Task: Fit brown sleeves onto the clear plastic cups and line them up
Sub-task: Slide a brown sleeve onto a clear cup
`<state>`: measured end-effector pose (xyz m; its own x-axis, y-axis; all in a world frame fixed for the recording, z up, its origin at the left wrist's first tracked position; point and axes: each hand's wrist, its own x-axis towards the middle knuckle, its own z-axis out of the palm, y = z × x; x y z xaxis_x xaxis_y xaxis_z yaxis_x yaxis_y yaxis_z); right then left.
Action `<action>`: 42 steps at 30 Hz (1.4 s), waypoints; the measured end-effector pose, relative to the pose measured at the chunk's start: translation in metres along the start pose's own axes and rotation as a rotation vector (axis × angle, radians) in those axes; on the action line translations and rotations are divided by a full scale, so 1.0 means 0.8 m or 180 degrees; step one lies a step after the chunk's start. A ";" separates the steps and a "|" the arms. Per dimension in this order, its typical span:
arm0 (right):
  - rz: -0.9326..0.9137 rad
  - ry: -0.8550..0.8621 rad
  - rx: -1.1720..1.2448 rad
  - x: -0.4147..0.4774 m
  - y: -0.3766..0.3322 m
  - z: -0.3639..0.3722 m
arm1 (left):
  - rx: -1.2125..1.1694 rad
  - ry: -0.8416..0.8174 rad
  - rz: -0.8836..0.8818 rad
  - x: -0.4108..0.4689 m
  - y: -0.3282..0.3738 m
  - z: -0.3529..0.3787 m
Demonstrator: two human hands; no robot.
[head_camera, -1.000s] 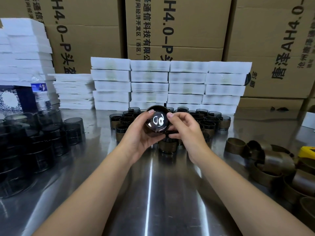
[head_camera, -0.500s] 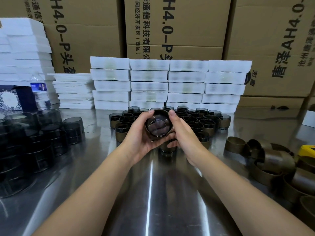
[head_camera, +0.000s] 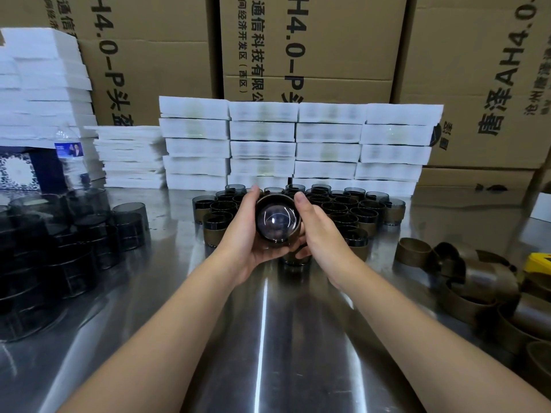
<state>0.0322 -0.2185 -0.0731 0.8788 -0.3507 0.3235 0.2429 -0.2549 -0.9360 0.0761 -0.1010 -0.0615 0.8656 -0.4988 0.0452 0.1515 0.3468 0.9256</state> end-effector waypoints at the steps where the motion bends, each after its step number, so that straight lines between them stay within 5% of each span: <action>1: 0.0013 0.0008 -0.0001 0.000 0.000 0.000 | 0.0072 0.0069 0.0000 0.000 0.000 0.000; 34: 0.0173 0.0146 0.0152 -0.004 0.000 0.000 | 0.0052 0.0366 0.0003 0.006 -0.001 -0.004; 42: 0.0335 -0.0186 0.0899 -0.006 -0.004 -0.005 | 0.0741 0.0760 0.0575 0.010 0.001 -0.008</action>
<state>0.0256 -0.2192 -0.0712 0.9253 -0.3074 0.2219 0.2467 0.0437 -0.9681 0.0859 -0.0995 -0.0631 0.9595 -0.2373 0.1519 -0.1024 0.2087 0.9726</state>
